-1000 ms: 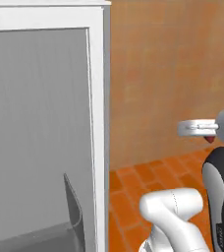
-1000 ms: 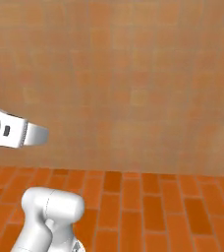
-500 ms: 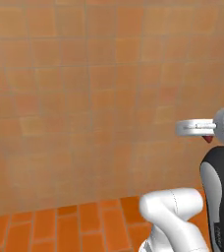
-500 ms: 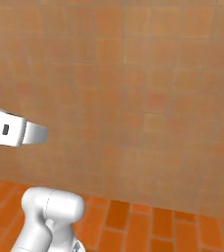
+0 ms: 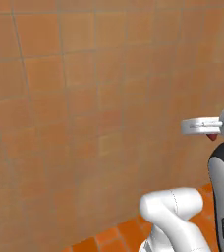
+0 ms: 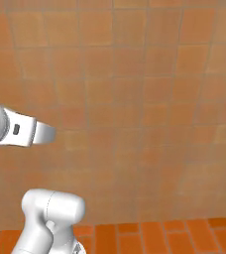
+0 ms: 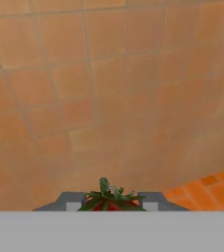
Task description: Take the strawberry from the fridge and place it on top of the pancake, located on the dining counter.
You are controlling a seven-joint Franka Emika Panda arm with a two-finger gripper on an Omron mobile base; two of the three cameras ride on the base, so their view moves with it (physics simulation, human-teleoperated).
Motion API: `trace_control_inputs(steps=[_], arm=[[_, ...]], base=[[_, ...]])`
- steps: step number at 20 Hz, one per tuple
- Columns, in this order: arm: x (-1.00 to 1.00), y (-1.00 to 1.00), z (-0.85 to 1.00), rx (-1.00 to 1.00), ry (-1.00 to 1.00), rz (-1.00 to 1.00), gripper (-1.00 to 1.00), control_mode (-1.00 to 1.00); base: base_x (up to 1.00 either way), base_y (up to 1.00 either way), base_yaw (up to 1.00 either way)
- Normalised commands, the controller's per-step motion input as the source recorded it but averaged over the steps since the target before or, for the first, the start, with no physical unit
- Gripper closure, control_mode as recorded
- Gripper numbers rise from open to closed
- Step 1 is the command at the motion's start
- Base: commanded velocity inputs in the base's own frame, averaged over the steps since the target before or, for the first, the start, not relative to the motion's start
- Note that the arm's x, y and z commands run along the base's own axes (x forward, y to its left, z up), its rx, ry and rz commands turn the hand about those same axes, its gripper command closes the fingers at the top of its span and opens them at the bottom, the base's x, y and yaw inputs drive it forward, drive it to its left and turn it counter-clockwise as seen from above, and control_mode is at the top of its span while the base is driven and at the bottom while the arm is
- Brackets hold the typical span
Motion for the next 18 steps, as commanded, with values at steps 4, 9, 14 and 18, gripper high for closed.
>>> trace_control_inputs(steps=[4,9,14,18], arm=[[0.00,0.00,0.00,0.00,0.00,0.00,1.00,1.00],[0.00,0.00,0.00,0.00,0.00,0.00,1.00,1.00],[0.00,0.00,0.00,0.00,0.00,0.00,1.00,1.00],[0.00,0.00,0.00,0.00,0.00,0.00,1.00,1.00]], base=[[0.29,-0.35,-0.80],[0.05,-0.33,-0.89],[0.00,-0.27,-0.94],[0.00,-0.14,-0.97]])
